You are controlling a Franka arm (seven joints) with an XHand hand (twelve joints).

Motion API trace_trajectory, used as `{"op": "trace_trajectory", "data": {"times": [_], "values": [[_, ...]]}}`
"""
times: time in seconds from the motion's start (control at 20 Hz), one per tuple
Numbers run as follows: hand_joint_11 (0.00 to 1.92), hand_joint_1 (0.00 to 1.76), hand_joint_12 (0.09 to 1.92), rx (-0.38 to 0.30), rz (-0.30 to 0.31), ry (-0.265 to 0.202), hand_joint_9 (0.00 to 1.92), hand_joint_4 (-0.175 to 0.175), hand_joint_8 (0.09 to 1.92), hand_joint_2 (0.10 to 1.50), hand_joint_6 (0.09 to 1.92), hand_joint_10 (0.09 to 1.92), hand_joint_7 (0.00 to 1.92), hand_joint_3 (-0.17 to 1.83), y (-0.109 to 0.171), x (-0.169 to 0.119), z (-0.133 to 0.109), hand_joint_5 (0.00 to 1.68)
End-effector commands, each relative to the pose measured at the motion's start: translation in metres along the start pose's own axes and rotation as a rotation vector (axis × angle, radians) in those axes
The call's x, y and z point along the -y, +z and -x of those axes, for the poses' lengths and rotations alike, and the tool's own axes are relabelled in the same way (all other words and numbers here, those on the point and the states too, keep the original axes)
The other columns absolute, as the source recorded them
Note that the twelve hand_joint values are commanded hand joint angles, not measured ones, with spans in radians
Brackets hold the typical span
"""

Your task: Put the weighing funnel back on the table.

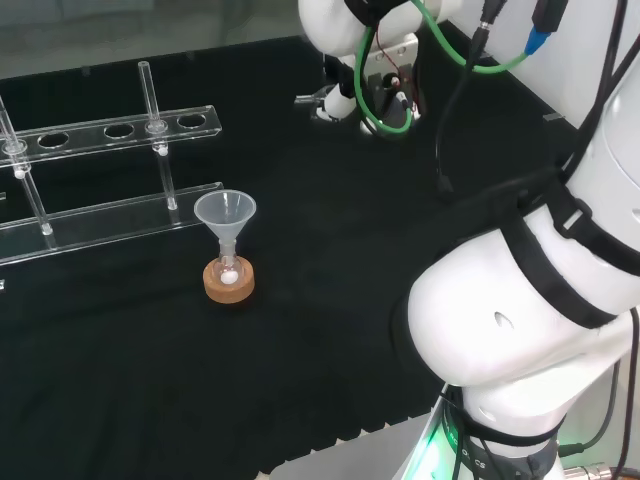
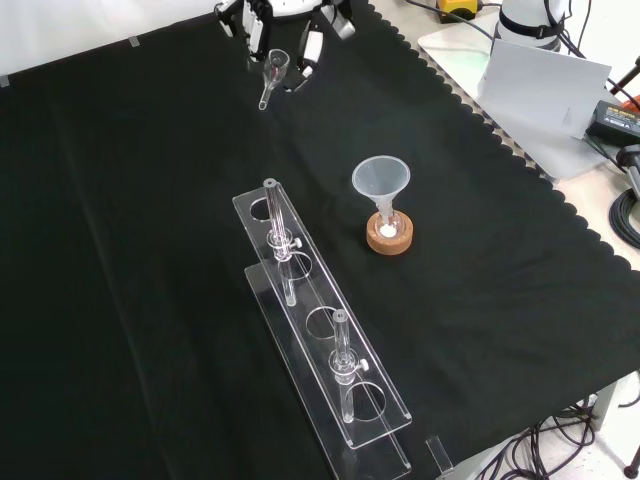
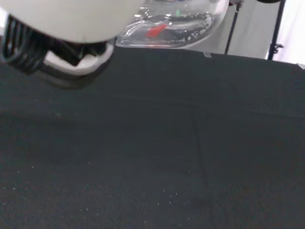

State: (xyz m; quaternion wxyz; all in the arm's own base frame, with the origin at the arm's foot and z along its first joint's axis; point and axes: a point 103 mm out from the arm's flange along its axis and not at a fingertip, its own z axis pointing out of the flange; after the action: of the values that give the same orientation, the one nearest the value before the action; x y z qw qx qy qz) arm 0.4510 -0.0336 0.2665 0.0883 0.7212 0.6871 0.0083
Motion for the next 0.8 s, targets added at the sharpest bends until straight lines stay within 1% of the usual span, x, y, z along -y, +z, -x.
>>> {"op": "trace_trajectory", "data": {"times": [0.05,0.2,0.4,0.6,0.8], "values": [[0.58,1.17,1.29,-0.02,-0.009,0.08,1.47,0.175,0.09,0.5,0.09,0.16,1.76,0.76,0.03,0.006,0.015,1.63],[0.58,1.17,1.29,-0.049,-0.014,0.119,1.47,0.175,0.09,0.5,0.09,0.16,1.76,0.76,0.046,0.008,0.021,1.63],[0.58,1.17,1.29,-0.069,-0.029,0.146,1.47,0.175,0.09,0.5,0.09,0.16,1.76,0.76,0.071,0.009,0.028,1.63],[0.58,1.17,1.29,-0.081,-0.051,0.185,1.47,0.175,0.09,0.5,0.09,0.16,1.76,0.76,0.106,0.007,0.038,1.63],[0.58,1.17,1.29,-0.093,-0.059,0.219,1.47,0.175,0.09,0.5,0.09,0.16,1.76,0.76,0.136,0.002,0.043,1.63]]}}
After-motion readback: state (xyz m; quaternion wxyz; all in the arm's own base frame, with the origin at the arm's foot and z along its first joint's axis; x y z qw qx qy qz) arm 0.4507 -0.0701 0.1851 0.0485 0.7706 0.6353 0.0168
